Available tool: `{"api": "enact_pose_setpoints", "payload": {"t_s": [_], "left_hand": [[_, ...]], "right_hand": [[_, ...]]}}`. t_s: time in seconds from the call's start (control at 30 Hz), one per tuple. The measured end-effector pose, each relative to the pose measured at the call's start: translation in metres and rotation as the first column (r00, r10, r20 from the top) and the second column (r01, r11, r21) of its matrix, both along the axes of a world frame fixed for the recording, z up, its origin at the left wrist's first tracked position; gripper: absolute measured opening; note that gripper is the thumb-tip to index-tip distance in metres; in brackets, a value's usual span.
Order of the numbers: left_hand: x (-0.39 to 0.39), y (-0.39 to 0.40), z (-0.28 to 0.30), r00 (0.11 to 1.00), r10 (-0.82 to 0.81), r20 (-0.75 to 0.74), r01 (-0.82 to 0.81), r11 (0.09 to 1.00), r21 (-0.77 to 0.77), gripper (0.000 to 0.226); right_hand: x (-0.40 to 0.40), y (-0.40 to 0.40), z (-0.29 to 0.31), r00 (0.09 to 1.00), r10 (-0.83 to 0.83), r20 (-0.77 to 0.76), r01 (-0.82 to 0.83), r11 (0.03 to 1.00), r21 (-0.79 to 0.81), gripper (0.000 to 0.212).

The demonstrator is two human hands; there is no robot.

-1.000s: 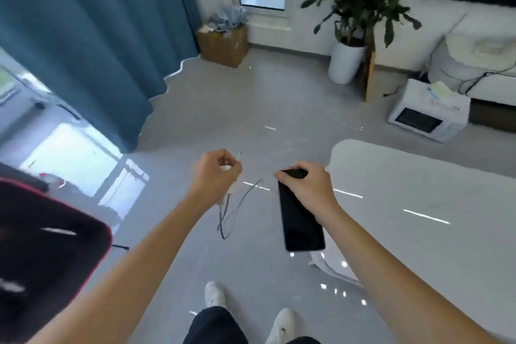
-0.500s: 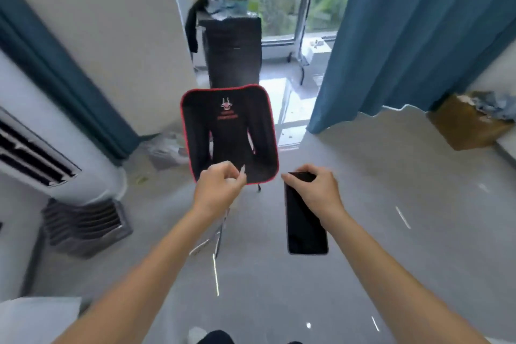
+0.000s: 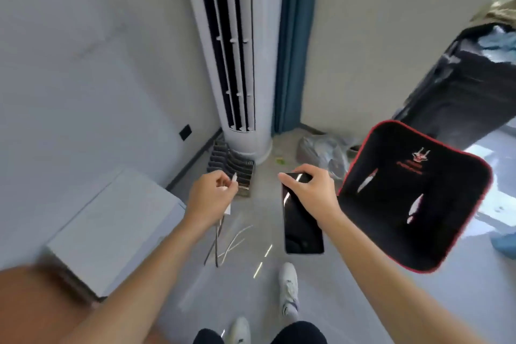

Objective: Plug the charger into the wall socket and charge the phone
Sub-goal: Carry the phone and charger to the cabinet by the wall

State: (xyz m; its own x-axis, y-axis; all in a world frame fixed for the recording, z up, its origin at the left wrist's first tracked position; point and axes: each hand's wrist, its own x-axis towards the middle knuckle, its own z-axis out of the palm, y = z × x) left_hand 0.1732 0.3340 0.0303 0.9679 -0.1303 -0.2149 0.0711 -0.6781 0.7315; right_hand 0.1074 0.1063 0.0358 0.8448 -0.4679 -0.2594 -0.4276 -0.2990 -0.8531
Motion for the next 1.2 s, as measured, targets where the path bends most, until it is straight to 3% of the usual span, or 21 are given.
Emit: {"api": "enact_pose_setpoints", "payload": {"t_s": [0.2, 0.33, 0.47, 0.63, 0.77, 1.2], "left_hand": [[0.034, 0.086, -0.014, 0.917, 0.396, -0.042, -0.396, 0.918, 0.021, 0.023], [0.035, 0.141, -0.034, 0.787, 0.611, -0.090, -0.613, 0.790, 0.001, 0.016], [0.032, 0.198, -0.060, 0.675, 0.727, -0.129, -0.733, 0.680, -0.003, 0.017], [0.044, 0.272, -0.109, 0.565, 0.807, -0.171, -0.822, 0.569, -0.033, 0.022], [0.063, 0.329, -0.157, 0.519, 0.826, -0.220, -0.850, 0.527, -0.025, 0.023], [0.179, 0.430, -0.344, 0.468, 0.855, -0.226, -0.879, 0.477, -0.016, 0.020]], "right_hand": [[0.127, 0.072, -0.035, 0.937, 0.348, -0.016, -0.346, 0.936, 0.070, 0.028], [0.184, 0.137, -0.058, 0.824, 0.563, -0.064, -0.560, 0.826, 0.062, 0.027], [0.218, 0.212, -0.082, 0.705, 0.703, -0.095, -0.704, 0.710, 0.031, 0.023], [0.257, 0.316, -0.126, 0.595, 0.797, -0.109, -0.799, 0.600, 0.026, 0.023], [0.296, 0.391, -0.173, 0.558, 0.820, -0.126, -0.824, 0.566, 0.033, 0.024], [0.415, 0.526, -0.398, 0.478, 0.859, -0.183, -0.877, 0.480, -0.033, 0.030]]}}
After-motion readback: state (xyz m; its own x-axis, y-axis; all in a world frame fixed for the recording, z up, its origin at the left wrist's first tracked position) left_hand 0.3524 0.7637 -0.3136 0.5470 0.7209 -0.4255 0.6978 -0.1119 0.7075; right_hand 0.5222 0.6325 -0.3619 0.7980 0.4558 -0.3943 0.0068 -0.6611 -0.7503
